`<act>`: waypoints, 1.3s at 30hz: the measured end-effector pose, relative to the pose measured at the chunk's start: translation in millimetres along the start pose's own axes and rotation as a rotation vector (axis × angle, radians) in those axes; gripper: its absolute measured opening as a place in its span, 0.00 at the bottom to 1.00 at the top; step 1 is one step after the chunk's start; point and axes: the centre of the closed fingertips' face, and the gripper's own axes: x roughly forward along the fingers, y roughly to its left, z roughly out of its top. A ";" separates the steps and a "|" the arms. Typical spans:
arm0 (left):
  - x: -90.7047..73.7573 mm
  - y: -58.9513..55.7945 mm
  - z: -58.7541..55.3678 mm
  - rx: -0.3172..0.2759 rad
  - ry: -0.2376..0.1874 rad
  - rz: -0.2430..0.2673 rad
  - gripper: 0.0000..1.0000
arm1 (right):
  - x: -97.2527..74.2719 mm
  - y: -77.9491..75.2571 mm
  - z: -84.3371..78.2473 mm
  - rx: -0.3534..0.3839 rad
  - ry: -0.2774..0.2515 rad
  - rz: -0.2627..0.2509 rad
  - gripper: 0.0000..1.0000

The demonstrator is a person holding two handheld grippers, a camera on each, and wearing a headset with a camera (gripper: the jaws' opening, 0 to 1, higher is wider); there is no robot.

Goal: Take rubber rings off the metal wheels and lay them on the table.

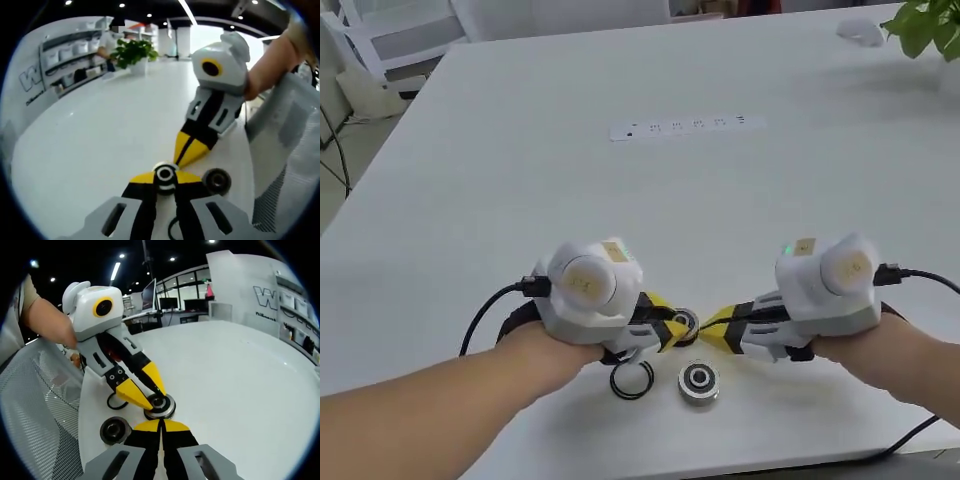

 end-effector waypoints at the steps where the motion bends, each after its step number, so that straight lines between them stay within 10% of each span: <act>1: 0.0 0.0 0.0 0.000 0.001 0.000 0.14 | 0.3 0.0 0.1 0.004 0.002 0.000 0.00; 20: -0.2 0.0 0.2 -0.004 0.003 0.004 0.14 | 14.7 4.6 12.4 -0.019 -0.035 0.013 0.33; 39: -0.6 0.3 -0.2 -0.007 0.005 0.010 0.14 | 12.2 2.9 9.8 -0.041 -0.013 -0.003 0.23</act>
